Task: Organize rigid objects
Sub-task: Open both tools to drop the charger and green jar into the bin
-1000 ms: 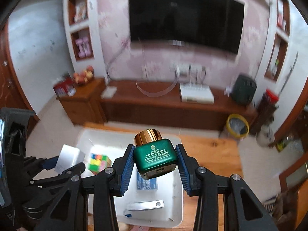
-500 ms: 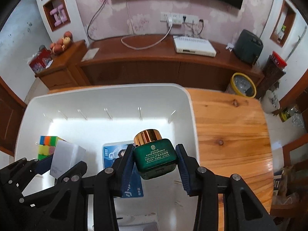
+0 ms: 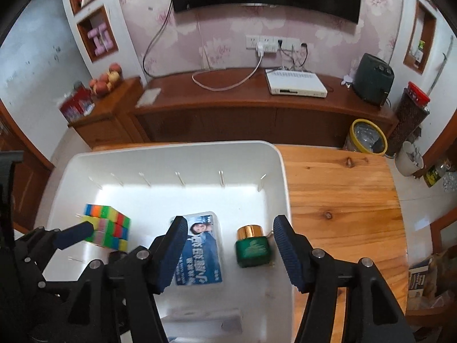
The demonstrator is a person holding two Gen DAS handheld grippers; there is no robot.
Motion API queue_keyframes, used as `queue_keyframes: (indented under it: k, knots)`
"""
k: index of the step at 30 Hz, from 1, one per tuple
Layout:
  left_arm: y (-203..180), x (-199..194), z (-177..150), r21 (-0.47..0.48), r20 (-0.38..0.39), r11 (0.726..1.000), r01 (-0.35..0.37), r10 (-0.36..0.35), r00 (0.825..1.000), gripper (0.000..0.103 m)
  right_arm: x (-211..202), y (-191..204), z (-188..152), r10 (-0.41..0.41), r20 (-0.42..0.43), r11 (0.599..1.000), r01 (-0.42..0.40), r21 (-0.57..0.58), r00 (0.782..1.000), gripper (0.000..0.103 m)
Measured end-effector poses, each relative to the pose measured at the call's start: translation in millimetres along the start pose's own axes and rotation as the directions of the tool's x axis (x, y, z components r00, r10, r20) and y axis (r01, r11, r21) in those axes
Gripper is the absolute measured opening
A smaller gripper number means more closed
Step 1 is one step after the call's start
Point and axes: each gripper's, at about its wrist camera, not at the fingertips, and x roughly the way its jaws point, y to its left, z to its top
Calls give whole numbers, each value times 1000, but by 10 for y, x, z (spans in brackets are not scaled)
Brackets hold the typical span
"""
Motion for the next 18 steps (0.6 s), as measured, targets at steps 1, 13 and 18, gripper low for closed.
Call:
queue_keyframes:
  k: [1, 13, 18]
  knots:
    - [6, -98, -32, 8, 13, 1000, -6, 6, 1000, 84, -79, -6, -7, 4, 11, 1000, -4, 3, 1000, 64]
    - [247, -1013, -392, 44, 148, 993, -111, 104, 984, 85, -1102, -65, -285, 50, 141, 999, -48, -16, 989, 64]
    - [378, -1267, -596, 24, 184, 992, -121, 115, 976, 89, -1432, -43, -481, 92, 174, 996, -87, -36, 980, 68]
